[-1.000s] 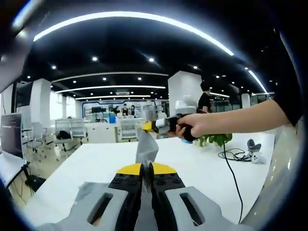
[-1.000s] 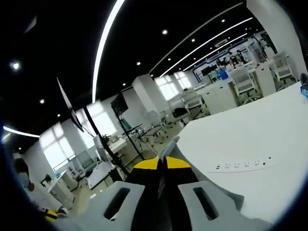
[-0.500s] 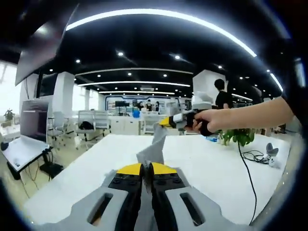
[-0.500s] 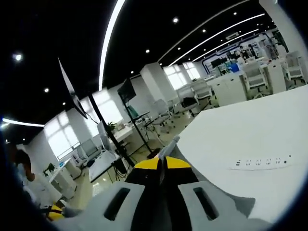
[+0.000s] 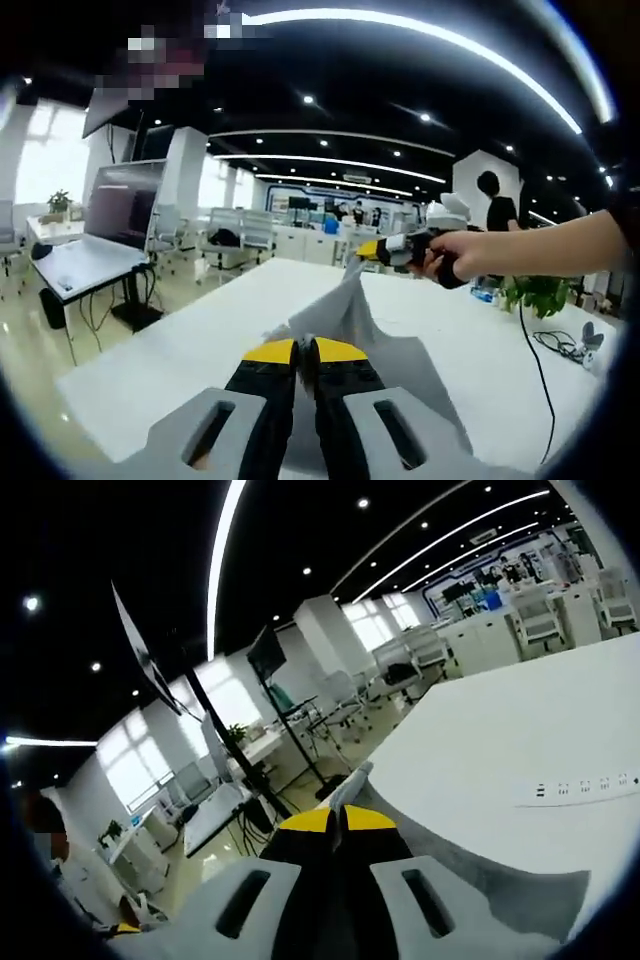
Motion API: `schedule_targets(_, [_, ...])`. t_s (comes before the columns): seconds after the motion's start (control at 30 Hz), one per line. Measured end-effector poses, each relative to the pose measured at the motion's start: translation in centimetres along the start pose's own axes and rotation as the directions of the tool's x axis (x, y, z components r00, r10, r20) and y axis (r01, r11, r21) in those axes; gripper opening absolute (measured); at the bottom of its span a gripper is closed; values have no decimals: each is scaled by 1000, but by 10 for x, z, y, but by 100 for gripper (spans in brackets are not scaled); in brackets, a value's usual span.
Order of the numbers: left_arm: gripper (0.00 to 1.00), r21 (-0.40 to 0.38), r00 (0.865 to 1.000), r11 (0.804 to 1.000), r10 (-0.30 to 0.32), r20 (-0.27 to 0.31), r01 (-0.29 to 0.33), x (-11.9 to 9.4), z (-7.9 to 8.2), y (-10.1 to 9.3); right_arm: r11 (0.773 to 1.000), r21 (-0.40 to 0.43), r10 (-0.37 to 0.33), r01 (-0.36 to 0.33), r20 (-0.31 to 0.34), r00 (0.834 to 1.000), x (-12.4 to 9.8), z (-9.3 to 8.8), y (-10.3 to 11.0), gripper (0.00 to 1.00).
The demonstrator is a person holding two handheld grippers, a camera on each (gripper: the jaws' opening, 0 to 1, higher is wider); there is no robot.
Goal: Fold the towel on the table until its edges align and the towel forms a compact rectangular stack.
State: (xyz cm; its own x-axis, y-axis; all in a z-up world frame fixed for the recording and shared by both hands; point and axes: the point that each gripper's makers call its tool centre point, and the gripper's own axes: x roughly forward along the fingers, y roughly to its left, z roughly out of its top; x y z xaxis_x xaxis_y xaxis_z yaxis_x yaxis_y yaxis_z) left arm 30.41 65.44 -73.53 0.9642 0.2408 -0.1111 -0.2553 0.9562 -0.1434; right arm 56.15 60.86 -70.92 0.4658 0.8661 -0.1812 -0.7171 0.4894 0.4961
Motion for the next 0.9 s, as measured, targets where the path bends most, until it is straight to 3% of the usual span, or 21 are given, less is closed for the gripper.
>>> schedule_targets(0.33, [5,-37,996,996,78,-51,-80,11,-37,23,999,-13,-37,37,-82,996,39,-40,-12,1])
schedule_targets(0.9, [5,-70,978,984,156,-136,-167,23,-91,62,989,-135,-95,68,-207,974,92,-101,-21,1])
